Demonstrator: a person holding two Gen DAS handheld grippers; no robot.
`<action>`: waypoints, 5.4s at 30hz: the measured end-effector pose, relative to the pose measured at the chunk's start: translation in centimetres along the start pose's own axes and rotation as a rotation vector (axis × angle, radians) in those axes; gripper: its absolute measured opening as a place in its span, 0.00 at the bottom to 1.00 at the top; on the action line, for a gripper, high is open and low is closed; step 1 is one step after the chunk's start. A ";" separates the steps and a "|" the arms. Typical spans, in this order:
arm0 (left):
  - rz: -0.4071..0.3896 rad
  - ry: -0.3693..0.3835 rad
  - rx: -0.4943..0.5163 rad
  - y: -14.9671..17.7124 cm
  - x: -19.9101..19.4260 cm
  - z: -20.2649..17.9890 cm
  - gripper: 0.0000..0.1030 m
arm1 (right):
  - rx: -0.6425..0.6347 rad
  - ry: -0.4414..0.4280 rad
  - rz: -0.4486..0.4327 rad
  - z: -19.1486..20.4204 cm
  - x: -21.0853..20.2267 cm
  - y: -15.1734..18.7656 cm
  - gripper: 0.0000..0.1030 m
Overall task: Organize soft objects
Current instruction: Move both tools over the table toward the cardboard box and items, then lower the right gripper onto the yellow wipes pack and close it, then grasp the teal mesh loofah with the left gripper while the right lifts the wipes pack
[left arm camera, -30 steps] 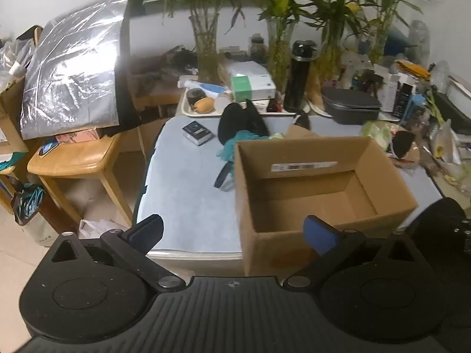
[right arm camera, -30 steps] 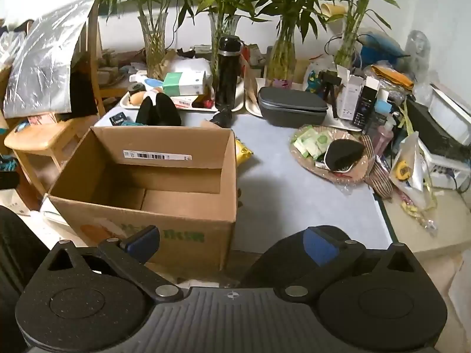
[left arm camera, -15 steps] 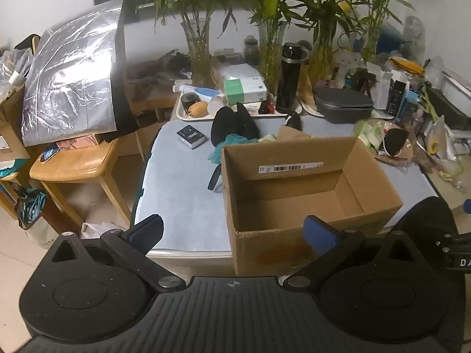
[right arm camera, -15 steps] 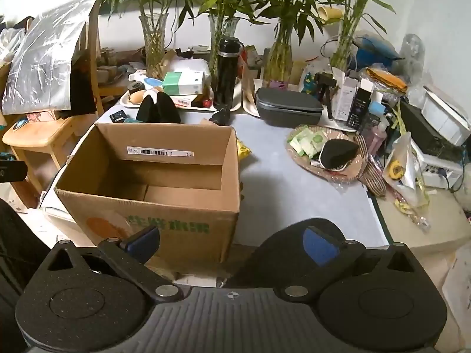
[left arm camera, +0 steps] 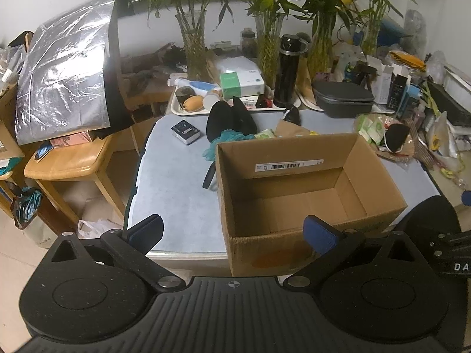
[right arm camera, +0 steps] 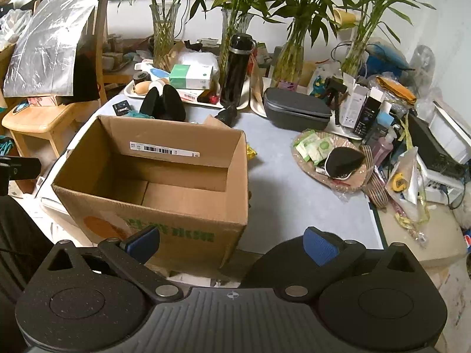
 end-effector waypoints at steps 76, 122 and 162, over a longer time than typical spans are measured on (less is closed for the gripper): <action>-0.070 0.219 -0.024 -6.4 10.5 2.4 1.00 | 0.094 -0.255 0.029 -6.4 17.3 -12.6 1.00; -0.003 0.236 -0.148 -3.3 14.6 5.3 1.00 | 0.486 -0.414 0.457 -7.3 40.6 -9.8 0.57; 0.003 0.249 -0.176 -7.0 16.7 8.0 1.00 | 0.096 -0.035 0.162 -10.7 37.1 -11.8 0.63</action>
Point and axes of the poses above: each gripper's, at about its wrist camera, not at the fingertips, and x roughly the way its jaws point, z to its left, y to its underside, the point moved 5 cm from there along x, roughly the way its jaws point, and after that the axes turned 5 degrees about -z, right-handed, at the moved point
